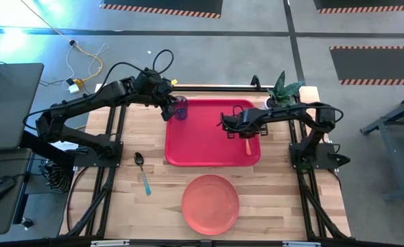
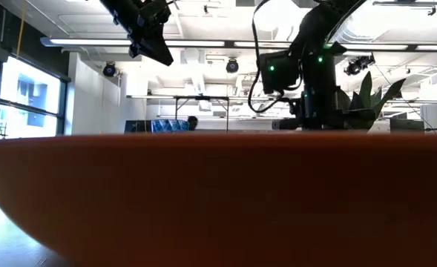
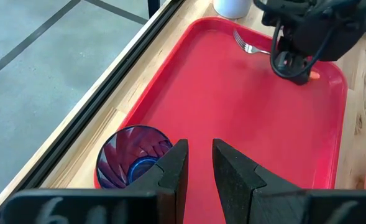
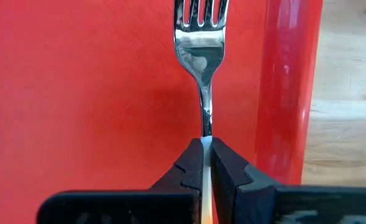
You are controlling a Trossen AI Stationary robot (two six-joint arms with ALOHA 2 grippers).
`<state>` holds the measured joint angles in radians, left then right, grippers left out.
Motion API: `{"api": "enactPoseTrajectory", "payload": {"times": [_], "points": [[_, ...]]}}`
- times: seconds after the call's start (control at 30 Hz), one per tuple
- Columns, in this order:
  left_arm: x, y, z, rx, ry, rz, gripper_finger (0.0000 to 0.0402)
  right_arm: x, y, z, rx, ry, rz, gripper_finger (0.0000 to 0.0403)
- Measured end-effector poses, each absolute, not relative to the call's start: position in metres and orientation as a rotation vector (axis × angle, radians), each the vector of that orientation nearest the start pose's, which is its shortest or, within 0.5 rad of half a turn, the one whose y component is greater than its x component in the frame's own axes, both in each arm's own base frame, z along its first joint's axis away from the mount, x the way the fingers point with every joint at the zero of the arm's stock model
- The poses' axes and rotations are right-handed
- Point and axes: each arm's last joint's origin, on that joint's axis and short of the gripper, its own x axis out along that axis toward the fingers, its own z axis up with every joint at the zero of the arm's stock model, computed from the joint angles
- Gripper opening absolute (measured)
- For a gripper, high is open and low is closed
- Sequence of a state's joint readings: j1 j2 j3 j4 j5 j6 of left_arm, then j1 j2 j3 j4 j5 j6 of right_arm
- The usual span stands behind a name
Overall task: Pick and place plate/cup/fork/spoon on tray
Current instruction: Put the orange fork on the red serving tray to the right
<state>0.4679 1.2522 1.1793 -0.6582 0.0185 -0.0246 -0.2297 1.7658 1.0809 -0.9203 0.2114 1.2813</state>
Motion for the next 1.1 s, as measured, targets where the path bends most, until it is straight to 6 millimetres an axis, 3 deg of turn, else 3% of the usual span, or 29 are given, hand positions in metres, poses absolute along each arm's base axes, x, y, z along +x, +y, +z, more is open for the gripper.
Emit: {"api": "enactPoseTrajectory", "payload": {"times": [0.8, 1.1], "points": [[0.23, 0.116, 0.331, -0.199, 0.713, 0.437, 0.0065, 0.28, -0.095, 0.148, 1.026, 1.21, -1.284, 0.0], [0.23, 0.116, 0.331, -0.199, 0.713, 0.437, 0.0065, 0.274, -0.091, 0.139, 1.044, 1.217, -1.295, 0.0]]}}
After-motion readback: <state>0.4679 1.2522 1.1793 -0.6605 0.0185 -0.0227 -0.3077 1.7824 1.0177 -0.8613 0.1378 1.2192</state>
